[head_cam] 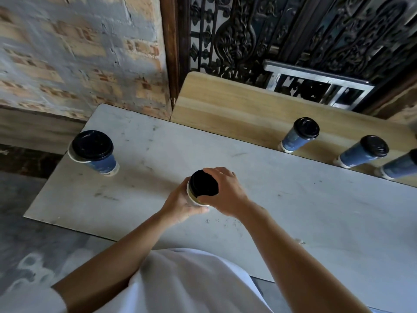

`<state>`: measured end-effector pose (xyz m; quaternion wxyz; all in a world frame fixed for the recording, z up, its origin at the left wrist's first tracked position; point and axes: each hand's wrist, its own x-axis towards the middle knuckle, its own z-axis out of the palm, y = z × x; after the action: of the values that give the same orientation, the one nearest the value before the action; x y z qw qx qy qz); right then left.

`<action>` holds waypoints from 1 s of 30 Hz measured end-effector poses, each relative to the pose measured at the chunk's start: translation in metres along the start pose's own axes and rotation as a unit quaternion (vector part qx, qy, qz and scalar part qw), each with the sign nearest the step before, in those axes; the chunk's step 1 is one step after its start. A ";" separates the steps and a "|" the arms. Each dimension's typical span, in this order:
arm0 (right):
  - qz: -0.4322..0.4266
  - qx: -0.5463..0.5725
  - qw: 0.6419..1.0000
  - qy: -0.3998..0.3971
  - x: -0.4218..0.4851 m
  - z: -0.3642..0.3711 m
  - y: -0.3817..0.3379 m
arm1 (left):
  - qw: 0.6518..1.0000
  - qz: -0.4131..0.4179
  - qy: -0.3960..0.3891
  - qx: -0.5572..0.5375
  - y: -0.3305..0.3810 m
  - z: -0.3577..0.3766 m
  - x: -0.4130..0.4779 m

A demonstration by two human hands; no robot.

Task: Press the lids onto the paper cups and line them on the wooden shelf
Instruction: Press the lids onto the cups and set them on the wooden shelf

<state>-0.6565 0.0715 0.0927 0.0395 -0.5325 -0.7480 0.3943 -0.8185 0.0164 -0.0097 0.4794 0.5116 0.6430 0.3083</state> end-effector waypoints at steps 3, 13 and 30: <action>-0.022 -0.033 0.999 0.021 -0.003 -0.005 -0.003 | 1.000 -0.004 0.010 -0.007 0.004 0.004 -0.005; -0.035 -0.057 0.998 0.015 -0.011 0.003 -0.002 | 0.999 -0.034 0.006 -0.014 0.009 0.006 -0.008; -0.025 0.023 0.999 0.004 -0.013 0.009 0.008 | 0.919 -0.238 -0.054 -0.311 0.031 -0.036 -0.002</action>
<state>-0.6492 0.0573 0.0863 0.0641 -0.5144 -0.7515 0.4081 -0.8409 0.0266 0.0308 0.7077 0.1846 0.5903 0.3415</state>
